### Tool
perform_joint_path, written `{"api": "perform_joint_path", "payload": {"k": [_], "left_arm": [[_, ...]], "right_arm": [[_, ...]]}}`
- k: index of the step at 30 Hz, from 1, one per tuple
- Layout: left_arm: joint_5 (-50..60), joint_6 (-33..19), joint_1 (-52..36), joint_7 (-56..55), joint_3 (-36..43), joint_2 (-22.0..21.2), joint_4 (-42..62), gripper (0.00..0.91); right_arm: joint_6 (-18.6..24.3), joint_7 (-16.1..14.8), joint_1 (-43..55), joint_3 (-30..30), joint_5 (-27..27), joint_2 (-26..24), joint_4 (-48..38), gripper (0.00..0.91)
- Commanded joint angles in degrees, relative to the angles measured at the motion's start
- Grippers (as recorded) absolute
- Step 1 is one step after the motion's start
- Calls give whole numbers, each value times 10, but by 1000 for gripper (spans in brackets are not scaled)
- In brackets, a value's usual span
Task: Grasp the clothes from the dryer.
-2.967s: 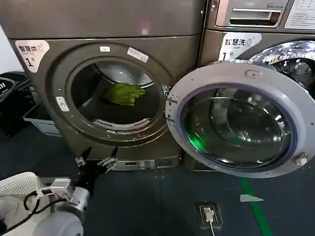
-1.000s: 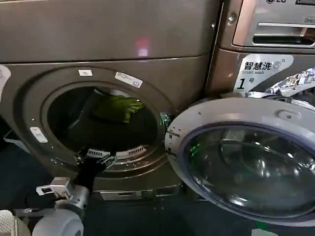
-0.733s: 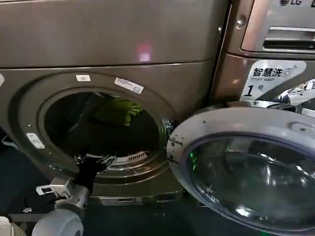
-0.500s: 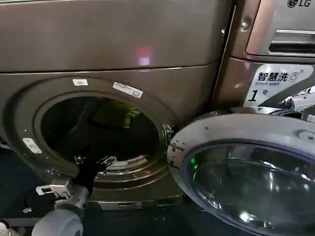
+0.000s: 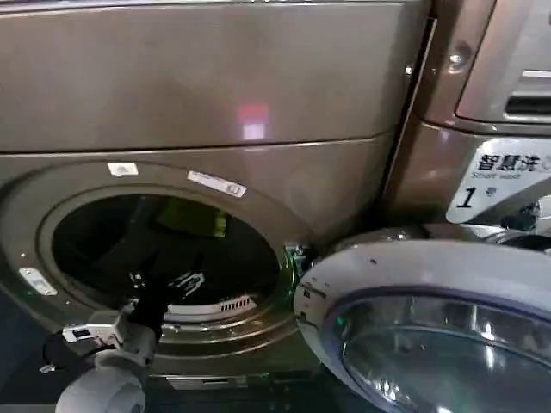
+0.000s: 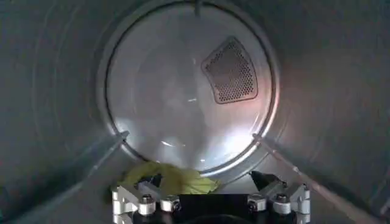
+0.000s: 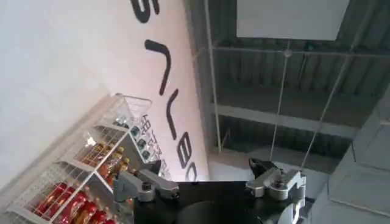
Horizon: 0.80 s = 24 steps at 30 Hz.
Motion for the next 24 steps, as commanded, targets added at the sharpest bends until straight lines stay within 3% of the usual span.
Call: {"api": "perform_joint_path", "payload": {"k": [1,24], "left_arm": [[0,0,0,0,0,0,0,907],[-6,-27,-81,-2,17,8,78,907]], "right_arm": [[3,1,0,1,1,0,-1,907],[2,2,-31,30,-1,11,5,907]]}}
